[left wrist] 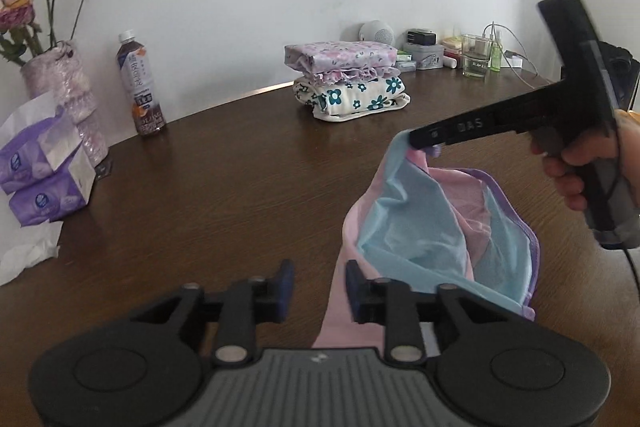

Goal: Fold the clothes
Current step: 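Lay the lifted garment flat on the table and open both tools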

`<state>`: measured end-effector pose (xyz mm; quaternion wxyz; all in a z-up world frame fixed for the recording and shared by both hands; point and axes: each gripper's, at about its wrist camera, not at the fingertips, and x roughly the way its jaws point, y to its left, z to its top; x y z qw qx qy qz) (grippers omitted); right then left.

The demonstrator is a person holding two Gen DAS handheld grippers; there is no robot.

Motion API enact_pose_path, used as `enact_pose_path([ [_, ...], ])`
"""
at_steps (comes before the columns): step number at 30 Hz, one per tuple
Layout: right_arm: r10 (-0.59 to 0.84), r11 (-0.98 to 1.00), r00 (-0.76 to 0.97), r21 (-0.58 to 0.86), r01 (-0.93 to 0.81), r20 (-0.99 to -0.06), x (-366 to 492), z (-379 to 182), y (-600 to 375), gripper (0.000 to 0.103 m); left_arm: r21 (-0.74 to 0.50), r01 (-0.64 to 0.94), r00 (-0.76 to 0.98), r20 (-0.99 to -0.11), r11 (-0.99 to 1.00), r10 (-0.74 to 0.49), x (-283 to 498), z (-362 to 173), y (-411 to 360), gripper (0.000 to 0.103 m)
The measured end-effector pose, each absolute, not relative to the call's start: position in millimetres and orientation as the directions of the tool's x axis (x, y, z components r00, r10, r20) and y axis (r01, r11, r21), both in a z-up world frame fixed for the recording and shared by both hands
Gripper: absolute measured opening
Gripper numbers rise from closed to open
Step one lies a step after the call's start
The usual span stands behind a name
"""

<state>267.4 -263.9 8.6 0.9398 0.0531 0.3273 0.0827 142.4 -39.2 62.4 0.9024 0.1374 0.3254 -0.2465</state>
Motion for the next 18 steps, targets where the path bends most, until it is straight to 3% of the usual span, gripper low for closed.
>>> enact_pose_path([
  [6,0.258,0.966,0.757,0.151,-0.209,-0.601,214.5,23.7,-271.3,0.055,0.079,0.646,0.594,-0.677,0.759,-0.434,99.8,63.9,-35.3,0.061],
  [12,0.369,0.913,0.68,0.11,-0.393,-0.633,136.5,8.6,-246.9,0.057,0.117,0.707,0.535,-0.733,0.697,-0.42,60.0,45.7,-39.9,0.067],
  [18,0.39,0.884,0.669,0.056,-0.463,-0.632,98.0,-10.1,-217.7,0.057,0.18,0.687,0.569,-0.736,0.704,-0.367,44.3,32.7,-36.7,0.067],
])
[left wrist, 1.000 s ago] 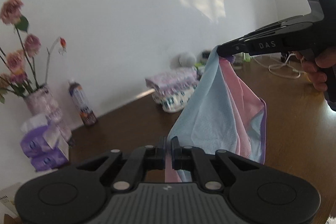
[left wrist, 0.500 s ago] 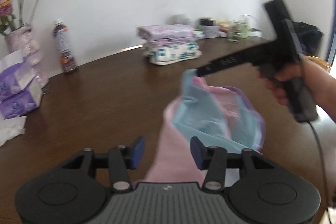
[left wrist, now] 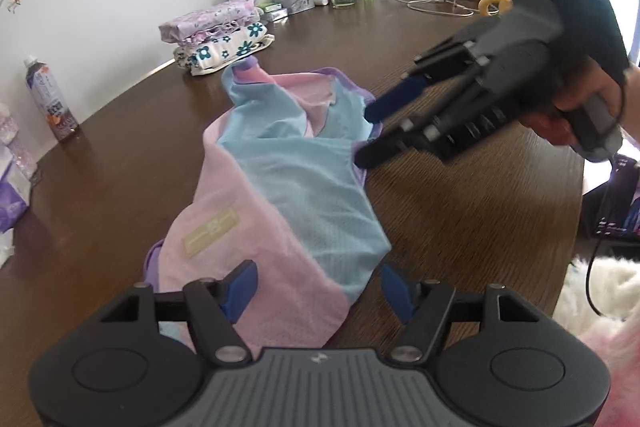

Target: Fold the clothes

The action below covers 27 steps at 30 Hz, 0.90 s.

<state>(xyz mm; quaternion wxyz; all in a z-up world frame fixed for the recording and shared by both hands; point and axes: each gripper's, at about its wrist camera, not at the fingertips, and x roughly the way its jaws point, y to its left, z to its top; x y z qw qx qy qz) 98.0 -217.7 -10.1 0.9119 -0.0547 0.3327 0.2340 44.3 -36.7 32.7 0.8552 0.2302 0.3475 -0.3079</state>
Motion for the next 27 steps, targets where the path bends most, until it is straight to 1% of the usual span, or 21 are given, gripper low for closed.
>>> enact_pose_path([
  [7,0.357,0.865,0.696,-0.06,-0.498,-0.623,71.3,-14.5,-196.3,0.057,0.228,0.662,0.602,-0.729,0.714,-0.325,40.1,26.4,-28.6,0.067],
  [16,0.417,0.791,0.665,-0.113,-0.601,-0.619,48.8,-15.4,-160.8,0.056,0.275,0.656,0.624,-0.721,0.703,-0.301,44.6,20.5,-28.9,0.066],
  [19,0.419,0.779,0.663,-0.129,-0.614,-0.62,49.2,-19.3,-152.7,0.044,0.279,0.652,0.631,-0.715,0.705,-0.301,39.4,21.3,-23.3,0.066],
  [20,0.423,0.774,0.658,-0.129,-0.62,-0.623,50.1,-20.3,-150.9,0.037,0.283,0.648,0.636,-0.712,0.708,-0.298,37.6,21.6,-21.0,0.066],
  [21,0.427,0.769,0.654,-0.13,-0.626,-0.625,50.7,-21.3,-149.1,0.028,0.287,0.643,0.641,-0.709,0.71,-0.293,35.8,21.8,-18.5,0.066],
  [22,0.428,0.765,0.653,-0.134,-0.63,-0.625,50.8,-22.0,-147.6,0.022,0.295,0.636,0.648,-0.706,0.713,-0.287,34.1,21.9,-15.8,0.065],
  [23,0.428,0.761,0.653,-0.14,-0.633,-0.625,50.3,-22.6,-146.3,0.007,0.304,0.63,0.655,-0.703,0.715,-0.278,33.0,21.8,-13.5,0.061],
  [24,0.429,0.759,0.657,-0.147,-0.634,-0.621,49.6,-22.3,-145.4,0.002,0.308,0.626,0.658,-0.702,0.717,-0.273,32.4,21.5,-11.6,0.055],
  [25,0.427,0.759,0.664,-0.156,-0.632,-0.613,49.0,-20.6,-145.4,0.002,0.309,0.624,0.659,-0.701,0.718,-0.272,32.1,21.4,-10.0,0.052],
  [26,0.424,0.761,0.674,-0.167,-0.628,-0.605,48.6,-18.4,-145.8,0.001,0.309,0.622,0.661,-0.7,0.719,-0.27,31.9,21.2,-8.4,0.042],
  [27,0.418,0.764,0.687,-0.179,-0.62,-0.595,48.4,-15.4,-146.8,0.001,0.309,0.62,0.664,-0.697,0.721,-0.272,32.3,21.9,-7.6,0.028],
])
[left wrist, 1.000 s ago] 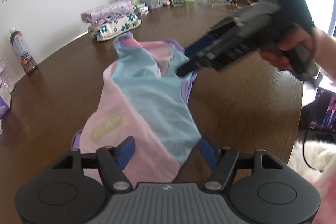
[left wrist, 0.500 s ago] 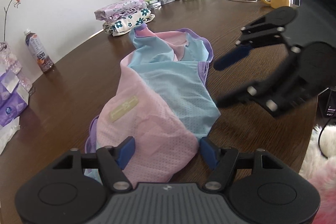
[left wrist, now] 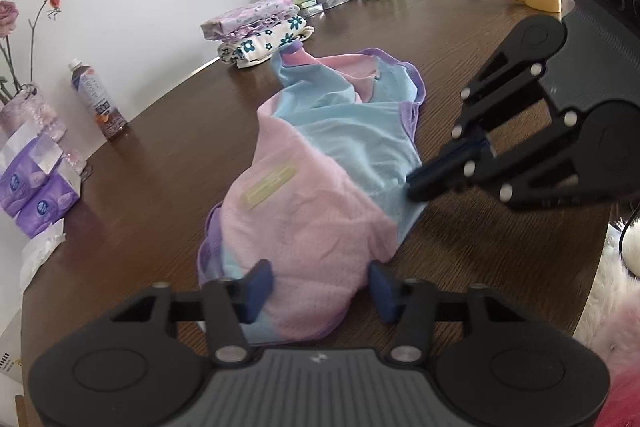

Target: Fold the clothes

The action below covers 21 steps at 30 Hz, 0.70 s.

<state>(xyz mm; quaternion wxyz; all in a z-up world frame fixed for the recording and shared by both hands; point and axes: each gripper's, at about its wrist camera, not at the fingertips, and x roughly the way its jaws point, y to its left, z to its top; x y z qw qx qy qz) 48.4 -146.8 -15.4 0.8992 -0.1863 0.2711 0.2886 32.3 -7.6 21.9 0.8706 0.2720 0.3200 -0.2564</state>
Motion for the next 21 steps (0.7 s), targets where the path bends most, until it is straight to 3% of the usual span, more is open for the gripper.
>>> enact_pose_path([
  [2,0.397,0.777,0.723,-0.212,-0.592,-0.566,49.3,-5.8,-151.3,0.0,0.308,0.617,0.671,-0.686,0.724,-0.28,34.0,24.5,-7.0,0.004],
  [7,0.328,0.81,0.834,-0.323,-0.49,-0.443,56.1,34.5,-166.7,0.0,0.34,0.621,0.725,-0.592,0.706,-0.352,36.3,61.2,-17.0,0.002],
  [16,0.254,0.847,0.962,-0.458,-0.269,-0.097,66.5,148.0,-192.0,0.0,0.306,0.614,0.773,-0.419,0.728,-0.476,33.3,145.7,-35.9,0.001],
  [19,0.286,0.845,0.956,-0.454,-0.284,-0.066,78.1,171.0,-191.2,0.0,0.275,0.615,0.778,-0.365,0.739,-0.512,31.0,171.9,-40.6,0.001],
  [21,0.334,0.834,0.937,-0.431,-0.345,-0.104,91.5,171.4,-185.2,0.0,0.254,0.617,0.78,-0.328,0.745,-0.533,29.6,189.4,-43.7,0.001],
])
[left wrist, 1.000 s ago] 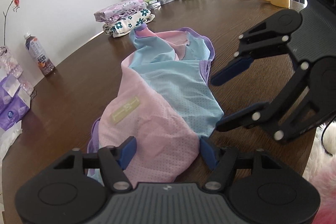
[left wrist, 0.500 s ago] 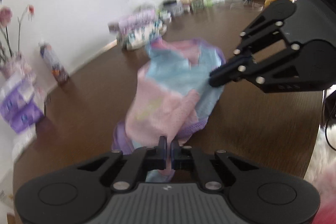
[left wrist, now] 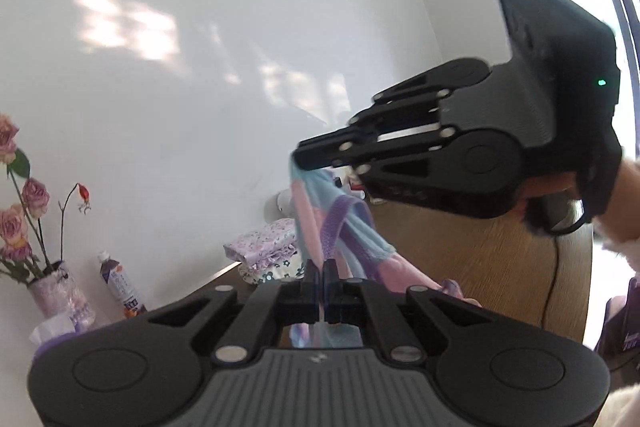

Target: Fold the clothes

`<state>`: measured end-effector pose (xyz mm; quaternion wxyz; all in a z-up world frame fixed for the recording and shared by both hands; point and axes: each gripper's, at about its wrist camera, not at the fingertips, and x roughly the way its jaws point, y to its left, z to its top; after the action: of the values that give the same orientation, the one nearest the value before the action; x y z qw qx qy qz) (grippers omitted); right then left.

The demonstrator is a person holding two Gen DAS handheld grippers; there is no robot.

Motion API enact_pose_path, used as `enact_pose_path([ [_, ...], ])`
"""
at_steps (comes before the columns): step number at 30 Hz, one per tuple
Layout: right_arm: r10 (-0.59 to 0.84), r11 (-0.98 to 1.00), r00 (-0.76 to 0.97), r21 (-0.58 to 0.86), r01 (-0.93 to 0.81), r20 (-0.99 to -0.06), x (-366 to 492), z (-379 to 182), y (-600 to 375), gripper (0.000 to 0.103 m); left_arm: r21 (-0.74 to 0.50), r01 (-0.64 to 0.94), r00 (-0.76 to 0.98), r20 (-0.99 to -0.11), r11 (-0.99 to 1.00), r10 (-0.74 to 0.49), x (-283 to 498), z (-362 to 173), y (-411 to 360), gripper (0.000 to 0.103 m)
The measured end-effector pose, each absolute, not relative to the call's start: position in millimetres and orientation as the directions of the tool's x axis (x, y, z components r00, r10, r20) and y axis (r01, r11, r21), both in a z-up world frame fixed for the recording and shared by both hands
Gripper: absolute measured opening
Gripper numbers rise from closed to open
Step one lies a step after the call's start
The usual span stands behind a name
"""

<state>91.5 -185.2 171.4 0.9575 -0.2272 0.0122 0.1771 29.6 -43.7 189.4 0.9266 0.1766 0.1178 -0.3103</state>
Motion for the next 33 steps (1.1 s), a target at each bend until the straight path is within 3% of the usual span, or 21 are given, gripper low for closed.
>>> enact_pose_path([
  [6,0.489,0.748,0.794,-0.294,-0.594,-0.362,138.5,96.5,-145.2,0.0,-0.072,0.569,0.696,-0.488,0.819,-0.526,57.6,122.7,-8.5,0.001],
  [9,0.53,0.705,0.703,-0.213,-0.676,-0.475,156.3,49.4,-119.6,0.0,-0.149,0.49,0.663,-0.577,0.859,-0.478,66.7,82.6,10.9,0.001],
  [13,0.561,0.673,0.621,-0.135,-0.727,-0.547,166.7,14.4,-88.1,0.0,-0.207,0.406,0.644,-0.627,0.89,-0.439,71.2,55.4,34.9,0.001],
  [16,0.57,0.675,0.588,-0.082,-0.734,-0.574,171.1,10.3,-80.9,0.004,-0.193,0.387,0.64,-0.647,0.902,-0.414,67.6,51.2,49.2,0.001],
  [17,0.572,0.676,0.579,-0.065,-0.734,-0.582,172.5,9.8,-79.2,0.012,-0.189,0.381,0.639,-0.654,0.905,-0.405,66.4,49.8,54.0,0.002],
  [18,0.571,0.688,0.584,-0.052,-0.724,-0.577,169.7,12.0,-82.3,0.03,-0.184,0.374,0.637,-0.661,0.909,-0.396,65.2,48.4,58.8,0.007],
  [19,0.566,0.708,0.604,-0.043,-0.705,-0.561,163.2,16.7,-89.9,0.04,-0.179,0.368,0.636,-0.667,0.912,-0.388,64.0,47.0,63.6,0.011],
  [20,0.561,0.728,0.623,-0.033,-0.685,-0.545,156.6,21.4,-97.5,0.049,-0.175,0.362,0.634,-0.674,0.916,-0.379,62.8,45.6,68.4,0.023],
  [21,0.555,0.747,0.642,-0.023,-0.665,-0.529,150.0,26.1,-105.1,0.05,-0.154,0.368,0.644,-0.669,0.917,-0.371,60.2,46.7,70.4,0.033],
  [24,0.538,0.779,0.668,-0.001,-0.627,-0.514,127.6,35.1,-130.1,0.053,-0.061,0.407,0.693,-0.63,0.911,-0.352,52.8,57.8,69.9,0.046],
  [29,0.421,0.853,0.717,-0.025,-0.521,-0.555,91.3,22.1,-157.0,0.054,0.054,0.496,0.7,-0.615,0.867,-0.363,64.4,66.1,55.9,0.047],
  [33,0.396,0.889,0.711,0.048,-0.456,-0.581,73.2,8.2,-172.3,0.054,0.141,0.574,0.675,-0.638,0.806,-0.369,82.4,63.3,35.3,0.047],
])
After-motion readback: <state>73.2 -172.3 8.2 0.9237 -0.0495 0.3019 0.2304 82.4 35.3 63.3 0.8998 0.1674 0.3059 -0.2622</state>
